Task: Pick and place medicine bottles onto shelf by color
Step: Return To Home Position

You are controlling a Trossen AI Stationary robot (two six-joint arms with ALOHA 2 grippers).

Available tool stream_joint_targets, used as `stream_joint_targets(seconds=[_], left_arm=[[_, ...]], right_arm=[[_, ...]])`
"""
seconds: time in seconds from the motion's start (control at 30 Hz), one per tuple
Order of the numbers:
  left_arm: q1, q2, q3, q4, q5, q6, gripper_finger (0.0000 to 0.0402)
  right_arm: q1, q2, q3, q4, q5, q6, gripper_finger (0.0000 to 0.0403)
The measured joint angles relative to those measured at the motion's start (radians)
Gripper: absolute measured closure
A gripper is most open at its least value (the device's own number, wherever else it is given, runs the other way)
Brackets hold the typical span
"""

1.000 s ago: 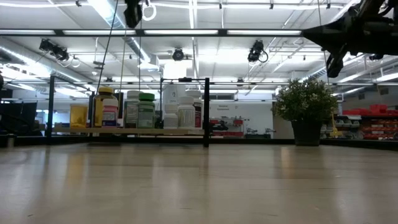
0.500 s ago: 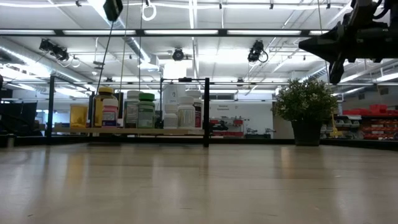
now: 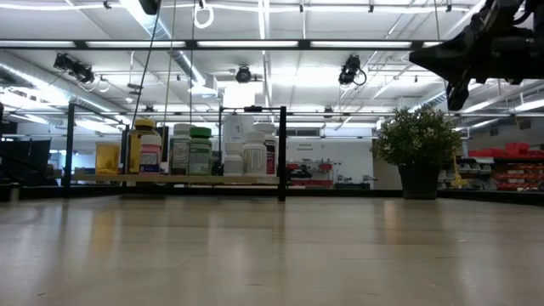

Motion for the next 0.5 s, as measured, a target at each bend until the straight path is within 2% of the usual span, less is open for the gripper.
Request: stream_joint_targets(seconds=[0.2,0.5], left_arm=[[-0.002,-0.035,-0.18,0.221,-0.008,-0.046,0.0393],[0.008,-0.185,-0.371,0.314,-0.013,-0.156,0.0393]], right_arm=[[0.0,0.0,0.0,0.001,-0.008,-0.004,0.0391],[0.0,0.0,0.0,0.009,-0.024,-0.013,0.0395]])
